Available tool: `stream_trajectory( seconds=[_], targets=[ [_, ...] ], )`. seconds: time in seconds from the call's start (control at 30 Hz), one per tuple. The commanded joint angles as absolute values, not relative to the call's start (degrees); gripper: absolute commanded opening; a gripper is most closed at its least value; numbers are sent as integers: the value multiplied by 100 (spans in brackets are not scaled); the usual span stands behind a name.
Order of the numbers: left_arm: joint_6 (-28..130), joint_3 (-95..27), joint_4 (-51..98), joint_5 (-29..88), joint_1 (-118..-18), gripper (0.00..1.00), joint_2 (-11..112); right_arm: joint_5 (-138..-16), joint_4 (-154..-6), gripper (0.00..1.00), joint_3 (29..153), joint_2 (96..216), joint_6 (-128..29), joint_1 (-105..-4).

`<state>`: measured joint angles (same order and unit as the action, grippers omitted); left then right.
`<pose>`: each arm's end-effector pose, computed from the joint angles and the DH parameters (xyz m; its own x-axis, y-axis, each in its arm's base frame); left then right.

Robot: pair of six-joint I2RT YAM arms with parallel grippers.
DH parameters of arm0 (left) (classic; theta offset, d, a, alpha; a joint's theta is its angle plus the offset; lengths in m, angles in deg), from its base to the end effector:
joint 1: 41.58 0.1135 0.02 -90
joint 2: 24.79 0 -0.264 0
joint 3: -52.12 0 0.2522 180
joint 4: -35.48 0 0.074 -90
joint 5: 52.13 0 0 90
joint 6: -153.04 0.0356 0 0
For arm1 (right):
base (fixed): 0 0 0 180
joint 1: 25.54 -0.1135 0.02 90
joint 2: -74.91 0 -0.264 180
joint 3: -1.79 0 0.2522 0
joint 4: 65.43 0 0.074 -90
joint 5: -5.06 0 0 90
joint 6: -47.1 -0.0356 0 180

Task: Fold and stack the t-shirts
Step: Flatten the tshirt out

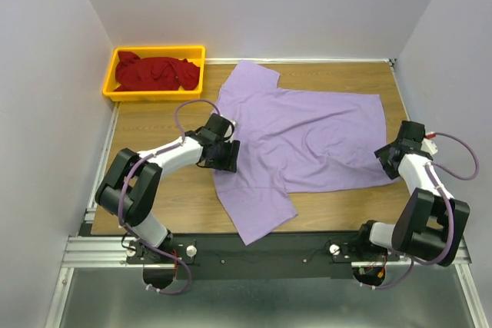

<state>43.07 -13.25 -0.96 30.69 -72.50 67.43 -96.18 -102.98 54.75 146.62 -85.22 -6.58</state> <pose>0.2588 -0.1602 0.1657 -0.9108 0.1506 -0.3843 0.2627 0.9296 -0.2584 0.2213 -0.0834 0.1925 -0.2984 0.8007 -0.5194 0.8410 0.4779 0.2537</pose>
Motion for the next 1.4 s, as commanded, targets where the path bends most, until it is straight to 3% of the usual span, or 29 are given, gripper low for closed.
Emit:
stream_trajectory(
  seconds=[0.0,0.4,0.7,0.83,1.1,1.33,1.37],
  targets=[
    [4168,-963,-297,3040,-6936,66,7189,-9742,-9958,62,5185,15041,-8763,-252],
    [4361,-1085,-491,2785,-5838,66,7119,-9399,-10352,63,4165,14321,-9405,609],
    [4458,-1200,-535,2802,-5652,66,7145,-9619,-10863,63,4455,13987,-9212,883],
    [4493,-1462,-719,3083,-5731,67,6839,-9032,-10697,67,5121,13969,-8301,708],
    [4282,-2289,-737,3620,-7039,69,6126,-8363,-10090,66,6510,14723,-7577,-1031],
    [4467,-3141,-456,3313,-8577,69,6564,-7519,-9247,65,7564,16235,-7314,-2228],
    [4502,-3229,-351,3156,-8849,68,6774,-7327,-9194,61,7680,16567,-7279,-2385]
  ],
)
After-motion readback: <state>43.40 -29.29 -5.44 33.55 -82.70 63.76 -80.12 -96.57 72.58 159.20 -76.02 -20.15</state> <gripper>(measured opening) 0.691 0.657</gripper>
